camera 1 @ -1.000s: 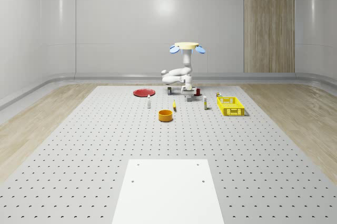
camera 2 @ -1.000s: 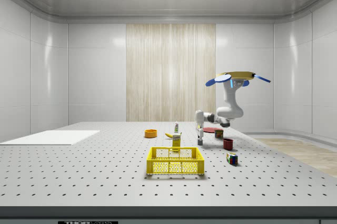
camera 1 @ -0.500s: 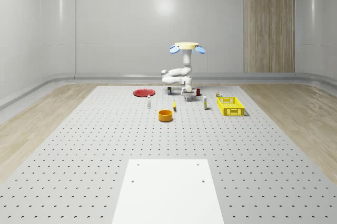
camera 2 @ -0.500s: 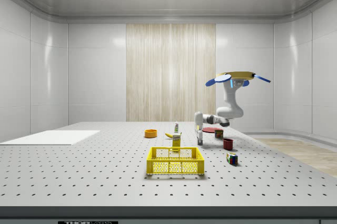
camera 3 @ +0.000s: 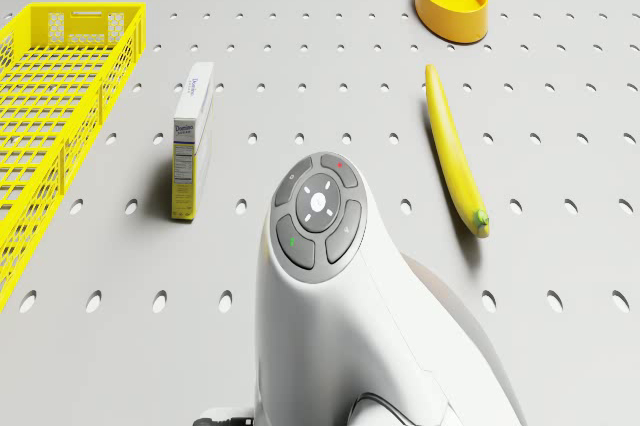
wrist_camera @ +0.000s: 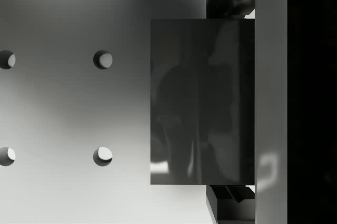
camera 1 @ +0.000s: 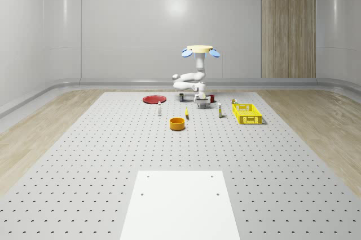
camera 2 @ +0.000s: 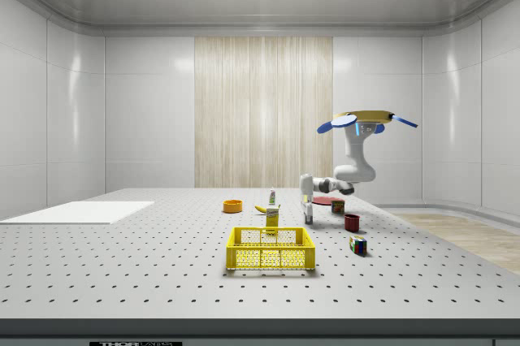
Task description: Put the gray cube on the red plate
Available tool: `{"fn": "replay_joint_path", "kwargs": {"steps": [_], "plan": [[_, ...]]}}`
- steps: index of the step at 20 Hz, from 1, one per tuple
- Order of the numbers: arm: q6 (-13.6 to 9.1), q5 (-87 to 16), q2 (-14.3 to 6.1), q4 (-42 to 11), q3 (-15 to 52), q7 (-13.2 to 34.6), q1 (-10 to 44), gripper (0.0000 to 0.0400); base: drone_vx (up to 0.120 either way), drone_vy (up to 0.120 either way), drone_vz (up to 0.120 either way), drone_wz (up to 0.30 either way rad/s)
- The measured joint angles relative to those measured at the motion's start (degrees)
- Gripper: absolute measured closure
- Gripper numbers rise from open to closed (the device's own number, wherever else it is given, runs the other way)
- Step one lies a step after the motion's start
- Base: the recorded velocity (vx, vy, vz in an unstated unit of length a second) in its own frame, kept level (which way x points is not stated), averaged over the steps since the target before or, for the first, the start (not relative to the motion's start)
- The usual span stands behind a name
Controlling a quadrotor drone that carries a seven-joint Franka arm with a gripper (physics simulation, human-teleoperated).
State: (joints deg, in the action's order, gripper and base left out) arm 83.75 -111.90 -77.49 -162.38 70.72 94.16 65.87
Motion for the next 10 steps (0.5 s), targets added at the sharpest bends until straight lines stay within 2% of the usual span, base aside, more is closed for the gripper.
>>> {"fn": "replay_joint_path", "kwargs": {"steps": [2,4,10], "plan": [[0.3,0.0,-0.3,-0.1,-0.1,0.1,0.0,0.0085,0.0,0.0,0.0,0.0],[0.5,0.1,-0.6,-0.1,-0.1,0.1,0.0,0.011,0.0,0.0,0.0,0.0],[1.2,0.4,-1.3,-0.1,0.0,0.3,0.2,0.0141,0.0,0.0,0.0,0.0]]}}
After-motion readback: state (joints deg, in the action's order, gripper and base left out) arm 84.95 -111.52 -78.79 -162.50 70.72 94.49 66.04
